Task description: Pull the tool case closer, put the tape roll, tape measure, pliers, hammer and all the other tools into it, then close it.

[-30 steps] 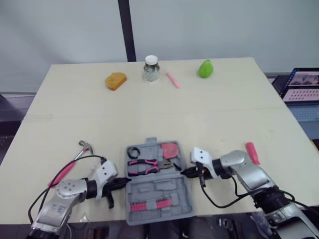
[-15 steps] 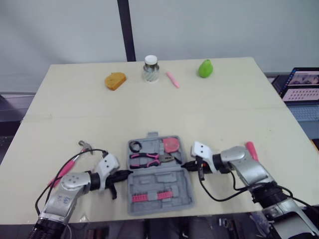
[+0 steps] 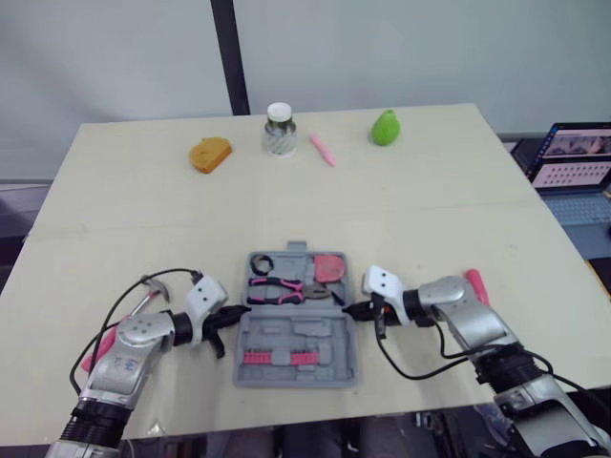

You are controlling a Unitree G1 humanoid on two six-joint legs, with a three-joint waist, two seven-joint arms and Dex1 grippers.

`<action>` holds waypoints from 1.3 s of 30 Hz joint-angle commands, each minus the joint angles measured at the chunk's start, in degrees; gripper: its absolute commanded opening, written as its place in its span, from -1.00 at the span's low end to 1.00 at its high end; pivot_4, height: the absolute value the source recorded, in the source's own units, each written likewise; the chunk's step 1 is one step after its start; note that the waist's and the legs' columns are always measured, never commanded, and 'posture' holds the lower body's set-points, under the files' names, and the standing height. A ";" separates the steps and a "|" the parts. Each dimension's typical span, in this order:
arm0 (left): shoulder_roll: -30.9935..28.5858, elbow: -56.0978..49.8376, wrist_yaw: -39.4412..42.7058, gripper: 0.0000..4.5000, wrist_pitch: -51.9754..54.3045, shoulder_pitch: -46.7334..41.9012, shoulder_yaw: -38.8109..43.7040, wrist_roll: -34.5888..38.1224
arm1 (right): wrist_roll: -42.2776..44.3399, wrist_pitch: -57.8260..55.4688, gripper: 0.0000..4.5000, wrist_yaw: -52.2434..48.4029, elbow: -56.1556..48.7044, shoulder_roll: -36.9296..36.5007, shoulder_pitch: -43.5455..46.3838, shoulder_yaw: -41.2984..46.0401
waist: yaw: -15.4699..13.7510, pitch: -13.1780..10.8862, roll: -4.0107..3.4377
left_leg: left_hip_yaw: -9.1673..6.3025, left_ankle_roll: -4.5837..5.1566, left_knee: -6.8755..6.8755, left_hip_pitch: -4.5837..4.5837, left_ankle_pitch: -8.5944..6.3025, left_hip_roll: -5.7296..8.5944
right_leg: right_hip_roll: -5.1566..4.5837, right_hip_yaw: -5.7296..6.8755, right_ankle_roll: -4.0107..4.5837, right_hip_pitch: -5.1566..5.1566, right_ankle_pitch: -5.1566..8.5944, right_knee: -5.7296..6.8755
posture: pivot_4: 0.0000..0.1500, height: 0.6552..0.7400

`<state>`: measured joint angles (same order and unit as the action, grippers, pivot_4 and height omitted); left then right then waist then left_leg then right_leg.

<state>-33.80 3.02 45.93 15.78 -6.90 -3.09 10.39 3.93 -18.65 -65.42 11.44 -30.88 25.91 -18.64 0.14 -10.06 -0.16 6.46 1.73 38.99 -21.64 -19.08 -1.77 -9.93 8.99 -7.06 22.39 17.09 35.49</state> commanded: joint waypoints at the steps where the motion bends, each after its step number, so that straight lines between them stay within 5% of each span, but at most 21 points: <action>1: 0.39 -1.56 0.62 -0.98 -0.06 -0.17 -0.56 0.09 | 0.38 0.87 -1.00 0.15 -0.77 0.15 0.31 0.65 | 0.01 -0.01 0.02 | 0.00 0.00 0.01 0.00 0.00 0.00 | 0.00 0.00 0.00 0.00 0.00 0.00 | 1.00 1.00; 39: -1.26 -8.73 0.80 -0.98 5.16 5.35 0.69 1.40 | 0.84 -1.30 -1.00 -0.79 -4.21 -0.30 -1.84 0.25 | 0.12 -0.01 0.02 | 0.05 -0.04 -0.03 0.01 -0.05 -0.07 | 0.01 -0.02 0.00 0.04 0.00 -0.05 | 1.00 1.00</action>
<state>-34.91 -3.93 46.27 20.61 -2.08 -2.47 11.01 3.99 -20.05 -65.61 9.10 -31.13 24.27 -18.30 0.26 -10.08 -0.14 6.50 1.69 38.96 -21.64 -19.13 -1.84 -9.92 8.97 -7.06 22.43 17.09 35.44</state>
